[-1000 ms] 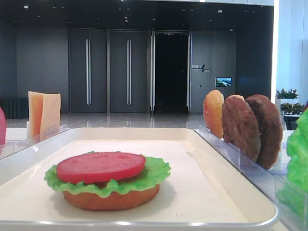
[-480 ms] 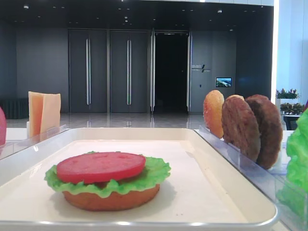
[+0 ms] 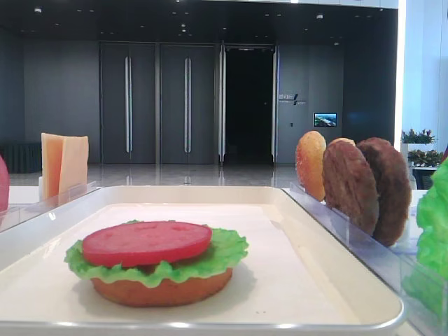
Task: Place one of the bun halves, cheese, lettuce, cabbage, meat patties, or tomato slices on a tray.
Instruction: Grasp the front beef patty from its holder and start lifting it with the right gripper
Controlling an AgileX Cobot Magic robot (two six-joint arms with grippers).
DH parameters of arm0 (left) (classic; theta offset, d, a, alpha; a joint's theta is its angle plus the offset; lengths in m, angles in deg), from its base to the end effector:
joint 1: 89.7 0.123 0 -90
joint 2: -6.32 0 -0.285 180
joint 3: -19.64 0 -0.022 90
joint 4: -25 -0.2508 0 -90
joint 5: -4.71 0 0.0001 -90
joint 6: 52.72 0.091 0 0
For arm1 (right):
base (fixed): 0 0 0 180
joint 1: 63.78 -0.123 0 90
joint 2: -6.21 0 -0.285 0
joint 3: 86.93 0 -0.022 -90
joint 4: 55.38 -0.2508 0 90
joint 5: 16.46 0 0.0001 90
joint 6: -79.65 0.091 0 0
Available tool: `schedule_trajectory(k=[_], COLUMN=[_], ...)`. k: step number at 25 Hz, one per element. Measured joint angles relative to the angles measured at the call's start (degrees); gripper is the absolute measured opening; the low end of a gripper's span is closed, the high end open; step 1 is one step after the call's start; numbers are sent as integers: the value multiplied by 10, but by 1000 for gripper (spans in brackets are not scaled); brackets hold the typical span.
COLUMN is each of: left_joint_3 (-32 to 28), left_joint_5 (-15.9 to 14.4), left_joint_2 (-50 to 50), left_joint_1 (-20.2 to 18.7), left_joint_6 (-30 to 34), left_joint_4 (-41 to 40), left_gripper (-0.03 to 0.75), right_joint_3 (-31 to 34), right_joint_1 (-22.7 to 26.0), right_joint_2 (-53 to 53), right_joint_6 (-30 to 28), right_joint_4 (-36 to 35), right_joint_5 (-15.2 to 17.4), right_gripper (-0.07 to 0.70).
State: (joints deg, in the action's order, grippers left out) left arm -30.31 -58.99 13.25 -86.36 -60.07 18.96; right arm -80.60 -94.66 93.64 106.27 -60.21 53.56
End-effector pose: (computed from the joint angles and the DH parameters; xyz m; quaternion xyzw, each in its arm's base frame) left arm -0.0073 0.0082 0.2668 -0.0839 0.8633 0.0352 0.4965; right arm 0.2231 0.1418 0.3261 -0.0281 0.9888 0.1039 0.1037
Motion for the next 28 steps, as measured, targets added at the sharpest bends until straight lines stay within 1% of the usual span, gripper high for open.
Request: schedule_trajectory(k=[2,4,8,15,20,24,28], left_joint_3=[0,0,0,0,0,0,0], left_joint_5=[0,0,0,0,0,0,0], left_joint_2=[0,0,0,0,0,0,0], left_joint_1=[0,0,0,0,0,0,0], left_joint_6=[0,0,0,0,0,0,0], left_joint_4=[0,0,0,0,0,0,0], left_gripper=[-1,-1,-1,-1,-1,-1,-1], right_joint_3=[0,0,0,0,0,0,0], right_joint_1=[-32,-54,-81,-84,-80,-80,-80], right_joint_2=[0,0,0,16,54,81,105], right_joint_6=[21,36,55,69,70,70,70], right_joint_4=[7,7,7,28,39,39,39], right_joint_5=[-7,-23,-49,-71,-84,-105,-112], right_gripper=[535,535,535,535,535,535,535])
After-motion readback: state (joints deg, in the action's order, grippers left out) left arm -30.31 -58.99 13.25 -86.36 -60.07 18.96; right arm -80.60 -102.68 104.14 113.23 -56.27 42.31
